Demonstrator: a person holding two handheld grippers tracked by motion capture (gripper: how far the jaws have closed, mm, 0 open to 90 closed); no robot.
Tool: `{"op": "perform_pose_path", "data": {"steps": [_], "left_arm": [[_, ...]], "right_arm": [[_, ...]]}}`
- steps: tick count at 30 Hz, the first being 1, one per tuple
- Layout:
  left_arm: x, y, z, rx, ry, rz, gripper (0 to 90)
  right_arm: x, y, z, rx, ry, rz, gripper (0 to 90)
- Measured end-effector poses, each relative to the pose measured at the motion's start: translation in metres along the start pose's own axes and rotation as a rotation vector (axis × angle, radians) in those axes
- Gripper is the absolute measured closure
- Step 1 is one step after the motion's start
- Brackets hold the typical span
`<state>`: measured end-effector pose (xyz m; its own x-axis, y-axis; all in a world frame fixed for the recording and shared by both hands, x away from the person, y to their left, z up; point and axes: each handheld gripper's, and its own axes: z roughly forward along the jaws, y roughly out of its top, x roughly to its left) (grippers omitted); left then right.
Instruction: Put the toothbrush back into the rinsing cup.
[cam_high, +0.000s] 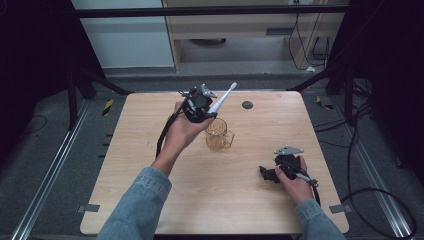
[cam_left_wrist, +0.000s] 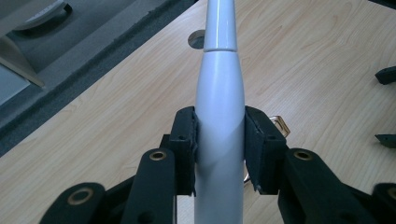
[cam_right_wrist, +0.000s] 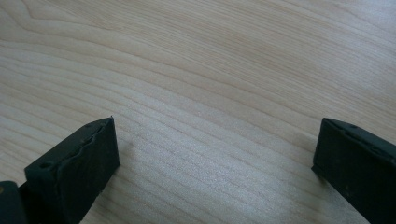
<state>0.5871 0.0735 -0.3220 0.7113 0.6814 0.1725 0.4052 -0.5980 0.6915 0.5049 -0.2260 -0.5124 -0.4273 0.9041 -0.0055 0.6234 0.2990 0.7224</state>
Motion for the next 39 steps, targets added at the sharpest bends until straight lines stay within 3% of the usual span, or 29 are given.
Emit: {"op": "perform_pose_path", "data": {"steps": [5, 6, 12, 30, 39], "left_arm": [[0.002, 0.004, 0.004, -0.021, -0.012, -0.016, 66.5], [-0.001, 0.007, 0.006, -0.021, -0.007, 0.007, 66.5], [-0.008, 0.015, 0.011, -0.033, -0.016, 0.019, 66.4], [-0.011, 0.022, 0.016, -0.047, -0.042, 0.017, 66.4], [-0.015, 0.024, 0.015, -0.084, -0.029, 0.01, 66.5]], "right_arm": [[0.0, 0.0, 0.0, 0.0, 0.004, -0.003, 0.3], [0.0, 0.0, 0.0, 0.0, 0.004, -0.003, 0.4], [0.0, 0.0, 0.0, 0.0, 0.004, -0.003, 0.4], [0.0, 0.0, 0.0, 0.001, 0.007, -0.006, 0.4], [0.0, 0.0, 0.0, 0.001, 0.006, -0.006, 0.4]]}}
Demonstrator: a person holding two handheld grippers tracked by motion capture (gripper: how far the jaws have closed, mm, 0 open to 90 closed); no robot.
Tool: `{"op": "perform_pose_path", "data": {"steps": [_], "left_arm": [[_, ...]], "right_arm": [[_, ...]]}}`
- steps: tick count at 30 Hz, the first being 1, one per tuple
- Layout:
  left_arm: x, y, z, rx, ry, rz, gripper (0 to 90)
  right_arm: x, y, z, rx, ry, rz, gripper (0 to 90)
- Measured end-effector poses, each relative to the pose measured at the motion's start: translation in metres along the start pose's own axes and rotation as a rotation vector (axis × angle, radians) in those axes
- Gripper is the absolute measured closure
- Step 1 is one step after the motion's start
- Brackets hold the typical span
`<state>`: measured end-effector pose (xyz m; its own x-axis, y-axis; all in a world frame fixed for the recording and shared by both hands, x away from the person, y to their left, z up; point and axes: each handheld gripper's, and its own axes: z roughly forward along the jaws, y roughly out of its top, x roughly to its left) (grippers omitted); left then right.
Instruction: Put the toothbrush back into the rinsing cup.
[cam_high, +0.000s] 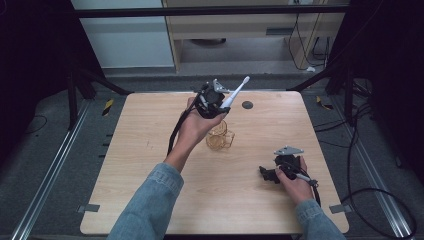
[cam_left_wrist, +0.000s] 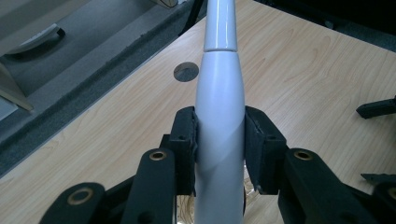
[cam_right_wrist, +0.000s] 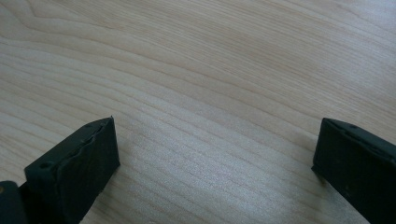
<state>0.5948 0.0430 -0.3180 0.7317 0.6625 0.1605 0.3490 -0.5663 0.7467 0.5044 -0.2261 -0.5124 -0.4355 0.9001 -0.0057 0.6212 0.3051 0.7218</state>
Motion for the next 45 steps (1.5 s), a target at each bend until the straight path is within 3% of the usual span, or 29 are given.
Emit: {"op": "perform_pose_path", "data": {"steps": [13, 23, 28, 45], "left_arm": [[-0.004, 0.002, -0.006, -0.074, 0.043, 0.004, 66.5], [-0.007, 0.004, -0.004, -0.074, 0.054, 0.014, 66.4], [-0.007, 0.004, -0.004, -0.1, 0.067, 0.02, 66.4], [-0.012, 0.002, -0.007, -0.199, 0.123, -0.044, 66.4]], "right_arm": [[0.0, 0.0, 0.0, 0.0, 0.001, 0.003, 0.4], [0.0, 0.0, 0.0, 0.002, 0.001, 0.001, 0.4], [0.0, 0.0, 0.0, 0.002, 0.0, -0.002, 0.4], [0.0, 0.0, 0.0, 0.001, 0.0, 0.002, 0.3]]}}
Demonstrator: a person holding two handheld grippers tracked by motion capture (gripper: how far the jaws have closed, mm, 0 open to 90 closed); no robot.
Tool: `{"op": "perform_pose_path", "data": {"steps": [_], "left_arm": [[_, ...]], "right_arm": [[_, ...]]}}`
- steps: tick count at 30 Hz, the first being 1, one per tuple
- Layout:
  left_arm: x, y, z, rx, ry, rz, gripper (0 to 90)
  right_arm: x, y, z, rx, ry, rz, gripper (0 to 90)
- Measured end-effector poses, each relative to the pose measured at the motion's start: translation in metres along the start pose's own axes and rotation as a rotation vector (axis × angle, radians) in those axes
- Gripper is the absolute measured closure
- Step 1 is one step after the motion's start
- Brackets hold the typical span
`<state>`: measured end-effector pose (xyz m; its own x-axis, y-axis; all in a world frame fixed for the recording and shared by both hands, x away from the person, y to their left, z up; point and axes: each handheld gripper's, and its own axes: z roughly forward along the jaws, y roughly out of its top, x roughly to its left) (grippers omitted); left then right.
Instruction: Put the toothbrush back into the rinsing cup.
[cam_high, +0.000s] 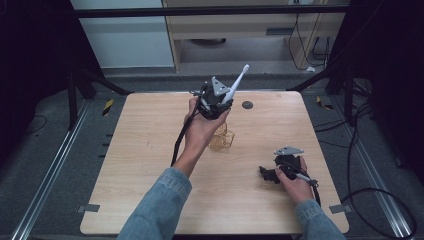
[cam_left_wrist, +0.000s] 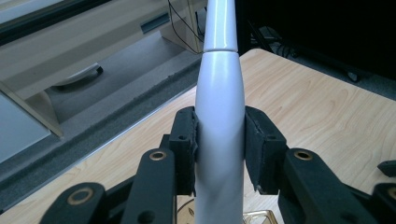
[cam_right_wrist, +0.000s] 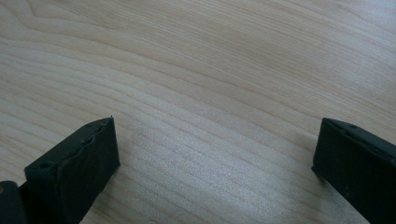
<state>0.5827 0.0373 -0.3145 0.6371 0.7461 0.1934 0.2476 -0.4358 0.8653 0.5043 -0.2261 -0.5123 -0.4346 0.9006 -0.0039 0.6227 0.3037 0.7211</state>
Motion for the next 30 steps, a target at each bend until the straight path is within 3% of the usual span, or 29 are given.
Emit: {"op": "perform_pose_path", "data": {"steps": [18, 28, 30], "left_arm": [[0.005, -0.003, 0.006, -0.077, 0.024, -0.042, 66.4], [0.011, -0.016, 0.022, -0.056, 0.013, -0.061, 66.4], [0.013, -0.019, 0.025, -0.05, 0.005, -0.08, 66.4]], "right_arm": [[0.0, 0.0, 0.0, 0.0, -0.001, -0.001, 0.4], [0.0, 0.0, 0.0, -0.001, -0.001, -0.002, 0.4], [-0.001, 0.0, 0.0, 0.0, -0.003, -0.008, 0.4]]}}
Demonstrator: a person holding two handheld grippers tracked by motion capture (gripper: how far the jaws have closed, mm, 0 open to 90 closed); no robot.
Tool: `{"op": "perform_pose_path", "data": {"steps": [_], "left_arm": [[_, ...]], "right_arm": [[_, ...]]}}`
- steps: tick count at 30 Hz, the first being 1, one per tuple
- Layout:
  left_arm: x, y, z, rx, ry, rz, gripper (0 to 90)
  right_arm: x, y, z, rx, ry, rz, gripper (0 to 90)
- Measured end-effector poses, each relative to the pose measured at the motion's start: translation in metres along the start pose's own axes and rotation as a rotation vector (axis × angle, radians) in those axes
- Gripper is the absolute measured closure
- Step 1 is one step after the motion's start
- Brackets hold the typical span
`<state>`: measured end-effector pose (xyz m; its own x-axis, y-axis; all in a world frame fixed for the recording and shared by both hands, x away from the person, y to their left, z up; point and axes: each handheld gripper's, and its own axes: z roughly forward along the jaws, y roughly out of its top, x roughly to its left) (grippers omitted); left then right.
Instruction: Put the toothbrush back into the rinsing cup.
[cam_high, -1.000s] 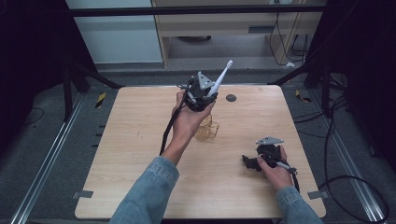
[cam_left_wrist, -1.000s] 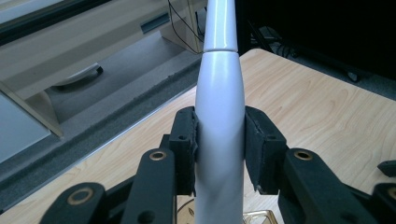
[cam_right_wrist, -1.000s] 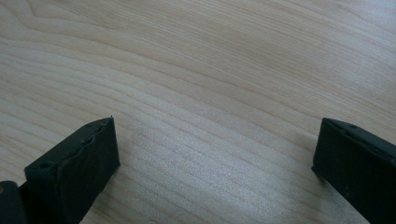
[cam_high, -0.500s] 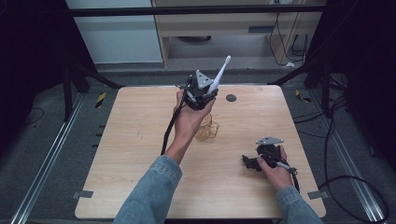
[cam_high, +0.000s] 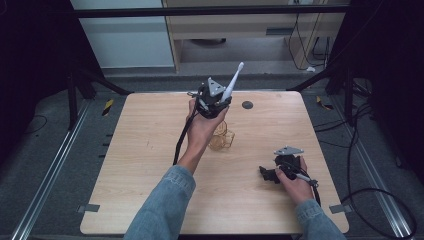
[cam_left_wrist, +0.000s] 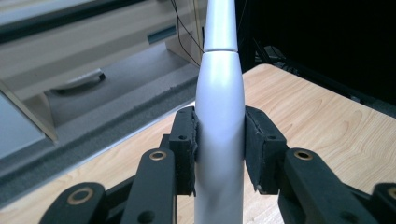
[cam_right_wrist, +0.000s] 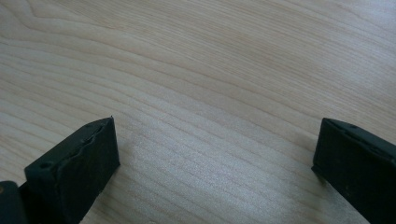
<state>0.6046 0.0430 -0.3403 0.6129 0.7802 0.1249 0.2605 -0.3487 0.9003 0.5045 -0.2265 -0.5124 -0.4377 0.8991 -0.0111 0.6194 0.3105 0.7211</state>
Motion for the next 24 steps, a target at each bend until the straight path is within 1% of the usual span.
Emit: {"op": "perform_pose_path", "data": {"steps": [7, 17, 24], "left_arm": [[0.005, -0.009, 0.008, 0.007, -0.003, -0.02, 66.4], [0.009, -0.017, 0.016, 0.012, -0.011, -0.018, 66.4], [0.011, -0.024, 0.02, 0.009, -0.014, -0.032, 66.4]], "right_arm": [[0.0, 0.0, 0.0, -0.001, 0.001, 0.001, 0.4], [0.0, 0.0, 0.0, -0.002, 0.001, 0.003, 0.4], [0.0, 0.0, 0.0, -0.002, 0.002, 0.007, 0.3]]}}
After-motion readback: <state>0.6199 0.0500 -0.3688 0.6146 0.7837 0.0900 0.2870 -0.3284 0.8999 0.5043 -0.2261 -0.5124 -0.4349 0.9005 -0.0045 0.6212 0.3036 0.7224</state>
